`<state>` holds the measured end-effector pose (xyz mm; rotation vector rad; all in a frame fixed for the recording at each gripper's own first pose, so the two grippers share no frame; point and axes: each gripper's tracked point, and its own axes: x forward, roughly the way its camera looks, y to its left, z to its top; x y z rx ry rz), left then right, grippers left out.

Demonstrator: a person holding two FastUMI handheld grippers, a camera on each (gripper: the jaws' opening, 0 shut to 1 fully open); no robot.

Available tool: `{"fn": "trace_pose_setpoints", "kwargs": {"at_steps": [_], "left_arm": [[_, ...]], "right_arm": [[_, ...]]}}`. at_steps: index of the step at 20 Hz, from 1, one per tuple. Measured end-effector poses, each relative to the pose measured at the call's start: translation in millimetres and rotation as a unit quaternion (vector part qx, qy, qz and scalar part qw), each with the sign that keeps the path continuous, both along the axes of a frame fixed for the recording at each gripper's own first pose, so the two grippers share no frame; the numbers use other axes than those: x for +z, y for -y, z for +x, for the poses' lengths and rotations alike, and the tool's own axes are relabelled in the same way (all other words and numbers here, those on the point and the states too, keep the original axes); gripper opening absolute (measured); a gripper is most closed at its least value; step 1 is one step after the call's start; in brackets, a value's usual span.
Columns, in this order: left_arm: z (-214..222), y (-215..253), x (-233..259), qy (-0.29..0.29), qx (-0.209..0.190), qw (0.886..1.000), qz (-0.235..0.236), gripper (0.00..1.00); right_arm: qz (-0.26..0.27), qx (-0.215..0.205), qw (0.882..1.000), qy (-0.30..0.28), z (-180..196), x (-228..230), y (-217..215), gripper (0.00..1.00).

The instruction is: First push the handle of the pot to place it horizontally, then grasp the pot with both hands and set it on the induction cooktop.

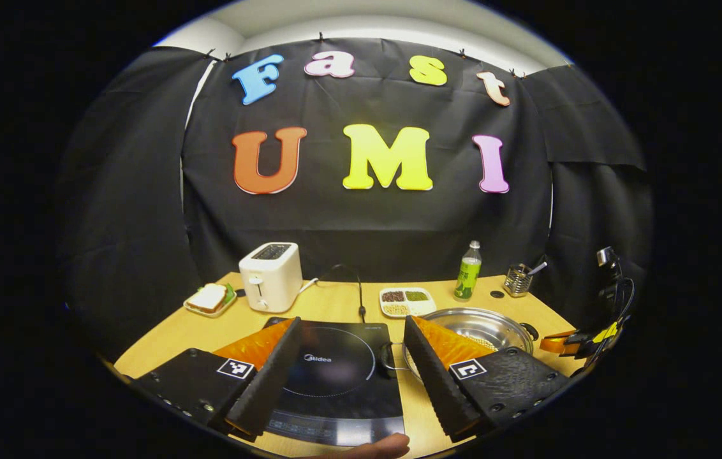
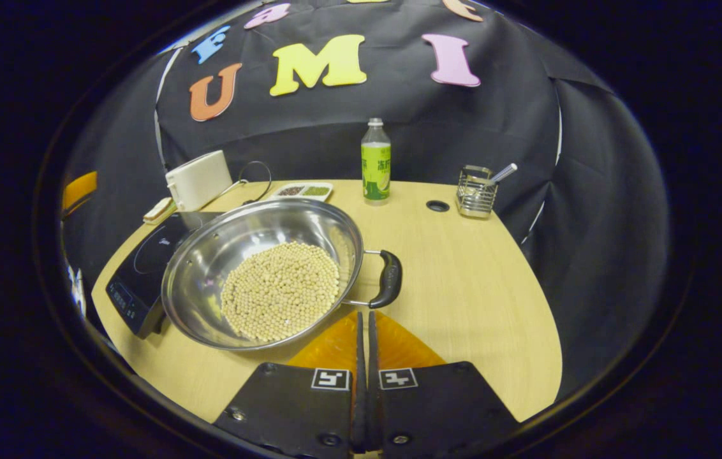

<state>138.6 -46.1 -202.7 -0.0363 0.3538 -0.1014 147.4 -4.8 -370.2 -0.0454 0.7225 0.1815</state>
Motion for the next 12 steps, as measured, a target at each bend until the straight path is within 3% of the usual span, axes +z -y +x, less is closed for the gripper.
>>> {"fn": "trace_pose_setpoints", "kwargs": {"at_steps": [2, 4, 5, 7, 9, 12], "left_arm": [[2.9, 8.5, -11.3, -0.015, -0.011, 1.000, 0.003, 0.95], [6.7, 16.8, -24.3, -0.029, -0.020, 0.999, 0.009, 0.95], [9.9, 22.6, -30.6, -0.036, -0.025, 0.999, 0.010, 0.95], [12.8, 32.9, -45.3, -0.054, -0.036, 0.998, 0.010, 0.96], [16.7, 41.5, -57.5, -0.072, -0.044, 0.996, 0.009, 0.96], [22.0, 58.1, -76.7, -0.099, -0.061, 0.993, 0.005, 0.96]], "right_arm": [[-0.002, -0.002, 1.000, 0.025, -0.8, 16.4, 2.6, 0.04], [-0.004, -0.009, 0.999, 0.047, 3.0, 27.8, 6.6, 0.20], [-0.004, -0.013, 0.998, 0.054, 4.9, 30.5, 8.0, 0.53], [0.000, -0.016, 0.999, 0.051, 9.4, 26.8, 6.7, 0.83], [0.014, -0.025, 0.999, 0.032, 14.9, 18.0, 5.6, 0.93], [0.022, -0.028, 0.999, 0.017, 23.0, 11.4, 2.5, 0.94]]}}
